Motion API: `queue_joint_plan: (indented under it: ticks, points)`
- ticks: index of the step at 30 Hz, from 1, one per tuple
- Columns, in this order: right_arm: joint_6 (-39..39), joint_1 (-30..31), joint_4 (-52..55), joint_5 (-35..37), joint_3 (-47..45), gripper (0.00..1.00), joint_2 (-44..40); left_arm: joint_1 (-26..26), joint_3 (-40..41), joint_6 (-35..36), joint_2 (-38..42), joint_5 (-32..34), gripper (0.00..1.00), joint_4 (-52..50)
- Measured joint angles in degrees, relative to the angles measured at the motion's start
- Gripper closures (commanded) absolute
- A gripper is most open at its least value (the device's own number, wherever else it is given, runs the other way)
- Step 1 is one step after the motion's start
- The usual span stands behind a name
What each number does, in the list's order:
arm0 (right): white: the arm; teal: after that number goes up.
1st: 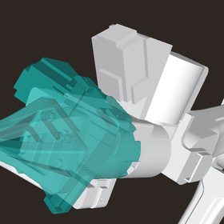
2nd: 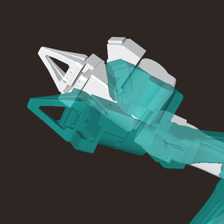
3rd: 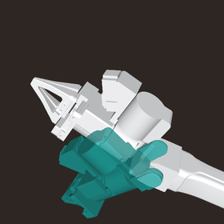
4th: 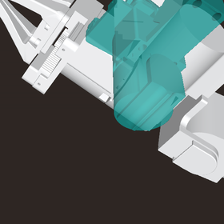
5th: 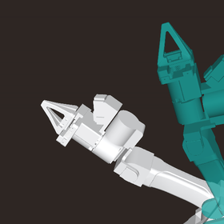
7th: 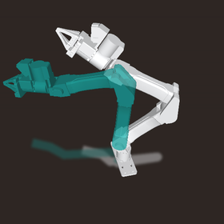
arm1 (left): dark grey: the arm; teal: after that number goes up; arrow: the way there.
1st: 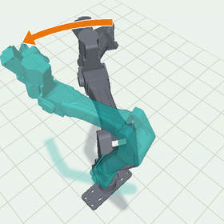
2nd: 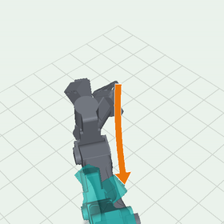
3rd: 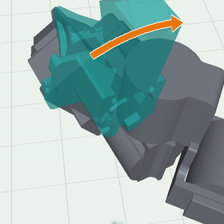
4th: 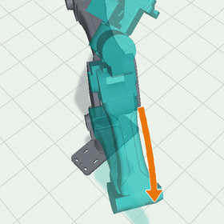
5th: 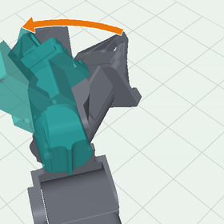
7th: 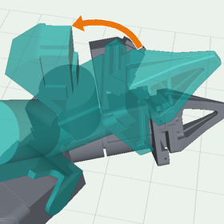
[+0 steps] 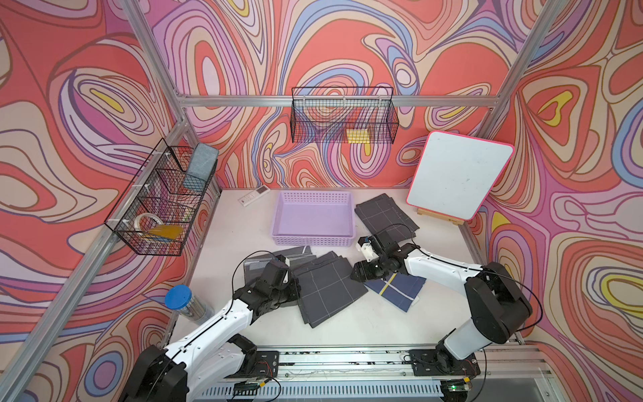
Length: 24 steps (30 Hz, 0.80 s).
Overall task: Put the folded pillowcase in the basket
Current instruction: Pick up the pillowcase at the center of the board.
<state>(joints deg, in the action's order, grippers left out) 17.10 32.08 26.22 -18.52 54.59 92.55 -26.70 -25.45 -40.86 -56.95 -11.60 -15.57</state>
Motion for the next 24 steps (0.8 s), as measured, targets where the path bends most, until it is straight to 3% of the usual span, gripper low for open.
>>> queue_joint_plan:
  ticks: [1,3,11,15,20,24]
  points:
    - [0.24,0.0,-0.28,-0.15,0.35,0.35,0.37,0.44,0.02,0.13,-0.11,-0.35,0.47,0.07]
    - [0.87,0.0,-1.31,-0.52,1.14,0.35,1.49,1.03,0.07,0.33,-0.22,-1.01,0.37,0.59]
    - [2.54,0.0,-3.15,-0.55,1.84,0.35,2.93,1.18,4.33,-1.66,-1.22,-4.02,0.33,6.03]
    - [2.93,0.0,-3.58,-0.37,1.88,0.35,2.93,1.18,6.32,-2.75,-1.79,-4.92,0.44,8.17]
    - [2.84,0.0,-3.69,-0.39,3.58,0.35,4.48,1.18,7.15,-3.72,-1.09,-5.07,0.77,9.11]
    - [2.47,0.0,-4.17,-0.39,4.81,0.35,6.32,1.18,7.19,-3.69,1.36,-4.52,0.97,8.68]
